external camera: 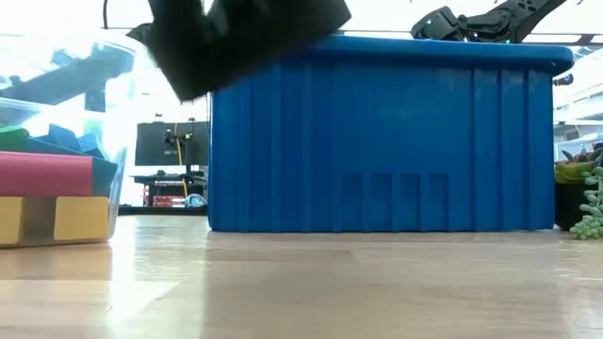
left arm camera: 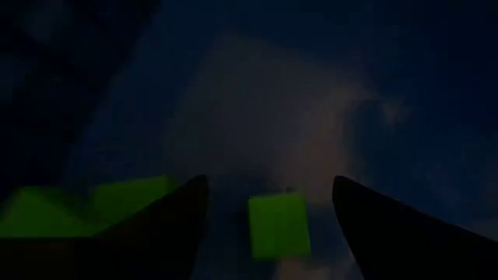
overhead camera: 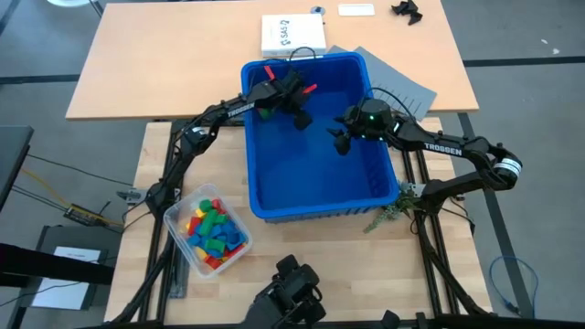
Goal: Sort Items/Unsort Items
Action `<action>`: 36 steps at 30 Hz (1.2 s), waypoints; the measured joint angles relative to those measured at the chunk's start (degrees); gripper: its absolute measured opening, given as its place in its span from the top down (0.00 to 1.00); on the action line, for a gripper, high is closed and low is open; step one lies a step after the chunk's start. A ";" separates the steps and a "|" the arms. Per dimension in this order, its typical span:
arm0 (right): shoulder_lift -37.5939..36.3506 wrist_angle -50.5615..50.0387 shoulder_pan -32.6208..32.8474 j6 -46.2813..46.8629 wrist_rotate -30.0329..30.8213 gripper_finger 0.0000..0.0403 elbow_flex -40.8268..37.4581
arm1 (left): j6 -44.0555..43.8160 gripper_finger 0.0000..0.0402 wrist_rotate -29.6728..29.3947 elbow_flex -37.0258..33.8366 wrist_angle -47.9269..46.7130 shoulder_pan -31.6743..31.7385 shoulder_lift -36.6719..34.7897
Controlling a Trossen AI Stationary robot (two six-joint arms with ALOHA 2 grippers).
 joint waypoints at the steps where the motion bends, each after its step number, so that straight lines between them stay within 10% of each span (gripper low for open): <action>1: 0.00 -0.38 0.00 0.00 0.01 0.43 0.00 | -0.81 0.29 0.65 -0.77 1.26 0.14 0.37; 12: -0.02 -0.22 0.00 -0.07 0.04 0.43 -1.24 | -1.61 0.33 3.14 -6.42 2.85 0.60 0.50; 23: -0.02 1.47 0.00 0.48 -0.02 0.43 -3.69 | -0.85 0.65 2.64 -6.42 4.58 0.64 0.48; 36: -0.02 1.63 0.02 1.72 0.00 0.43 -3.52 | 0.59 0.65 -1.56 -3.92 -3.27 -3.22 -11.52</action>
